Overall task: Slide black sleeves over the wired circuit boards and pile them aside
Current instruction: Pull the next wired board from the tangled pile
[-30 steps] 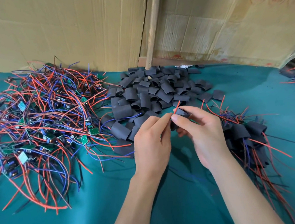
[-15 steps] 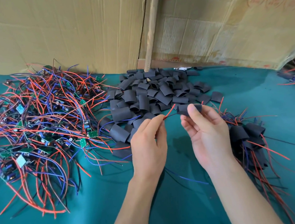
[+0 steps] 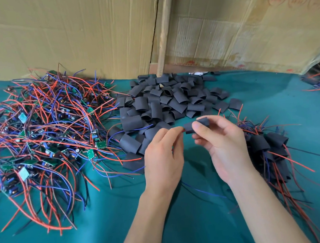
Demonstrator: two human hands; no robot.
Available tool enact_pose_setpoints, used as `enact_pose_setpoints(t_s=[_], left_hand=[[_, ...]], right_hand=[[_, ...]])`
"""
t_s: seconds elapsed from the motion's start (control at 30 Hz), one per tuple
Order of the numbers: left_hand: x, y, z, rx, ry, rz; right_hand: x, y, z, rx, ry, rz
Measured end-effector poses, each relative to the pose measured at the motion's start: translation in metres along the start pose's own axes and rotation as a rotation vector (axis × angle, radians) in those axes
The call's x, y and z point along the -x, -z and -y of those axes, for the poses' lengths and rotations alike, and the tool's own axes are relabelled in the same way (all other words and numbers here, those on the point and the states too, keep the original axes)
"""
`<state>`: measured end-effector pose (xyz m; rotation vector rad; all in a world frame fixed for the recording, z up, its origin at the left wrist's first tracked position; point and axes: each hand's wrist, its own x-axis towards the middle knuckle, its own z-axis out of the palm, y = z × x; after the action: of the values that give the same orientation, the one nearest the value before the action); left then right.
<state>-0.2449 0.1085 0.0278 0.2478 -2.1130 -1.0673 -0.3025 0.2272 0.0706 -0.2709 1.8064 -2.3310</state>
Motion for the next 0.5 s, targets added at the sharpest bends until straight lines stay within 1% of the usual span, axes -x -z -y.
enact_pose_setpoints(t_s=[0.13, 0.17, 0.27, 0.33, 0.5], left_hand=[[0.002, 0.000, -0.003, 0.069, 0.113, 0.071], [0.003, 0.001, -0.004, 0.081, 0.126, 0.093], [0.003, 0.003, -0.007, 0.070, 0.121, 0.143], [0.003, 0.004, -0.009, 0.076, 0.123, 0.167], [0.003, 0.006, -0.010, 0.155, 0.171, 0.162]], right_hand=[[0.003, -0.007, -0.007, 0.072, 0.033, 0.005], [0.003, -0.009, -0.007, 0.056, 0.012, 0.008], [0.004, -0.011, -0.008, -0.124, -0.125, -0.018], [0.004, -0.013, -0.010, -0.195, -0.176, -0.023], [0.007, -0.020, -0.014, -0.199, -0.187, 0.033]])
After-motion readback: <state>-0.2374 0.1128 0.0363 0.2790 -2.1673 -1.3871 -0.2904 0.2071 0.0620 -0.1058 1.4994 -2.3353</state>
